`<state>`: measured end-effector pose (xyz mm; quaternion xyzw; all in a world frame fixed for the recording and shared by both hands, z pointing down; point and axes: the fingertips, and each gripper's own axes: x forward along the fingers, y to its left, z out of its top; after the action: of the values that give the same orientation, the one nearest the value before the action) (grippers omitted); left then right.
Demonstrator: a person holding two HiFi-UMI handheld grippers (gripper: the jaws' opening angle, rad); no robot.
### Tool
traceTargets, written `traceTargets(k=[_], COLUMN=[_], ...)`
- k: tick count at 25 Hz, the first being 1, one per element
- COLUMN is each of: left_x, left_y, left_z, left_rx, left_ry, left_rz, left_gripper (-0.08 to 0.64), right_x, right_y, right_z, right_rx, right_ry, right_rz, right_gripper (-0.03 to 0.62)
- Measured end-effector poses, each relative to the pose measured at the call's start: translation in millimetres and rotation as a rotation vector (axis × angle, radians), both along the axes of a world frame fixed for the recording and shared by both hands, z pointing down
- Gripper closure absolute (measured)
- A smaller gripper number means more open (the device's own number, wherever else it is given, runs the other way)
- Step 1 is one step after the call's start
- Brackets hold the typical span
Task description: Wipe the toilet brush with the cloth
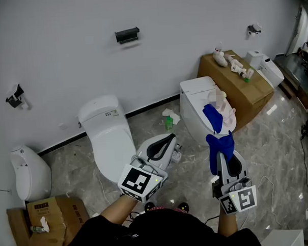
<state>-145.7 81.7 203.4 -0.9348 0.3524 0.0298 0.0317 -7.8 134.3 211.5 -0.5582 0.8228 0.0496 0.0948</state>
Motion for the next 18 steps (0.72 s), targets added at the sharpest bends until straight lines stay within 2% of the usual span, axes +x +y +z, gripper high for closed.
traceTargets(k=[18], left_x=[4.6], left_y=[0.3], left_z=[2.7], left_rx=[0.008], left_ry=[-0.018], left_rz=[-0.032], left_gripper=[0.552], right_x=[14.2], right_y=[-0.9], right_z=[-0.5], right_rx=[0.023], right_ry=[-0.031], right_rz=[-0.02], right_gripper=[0.528])
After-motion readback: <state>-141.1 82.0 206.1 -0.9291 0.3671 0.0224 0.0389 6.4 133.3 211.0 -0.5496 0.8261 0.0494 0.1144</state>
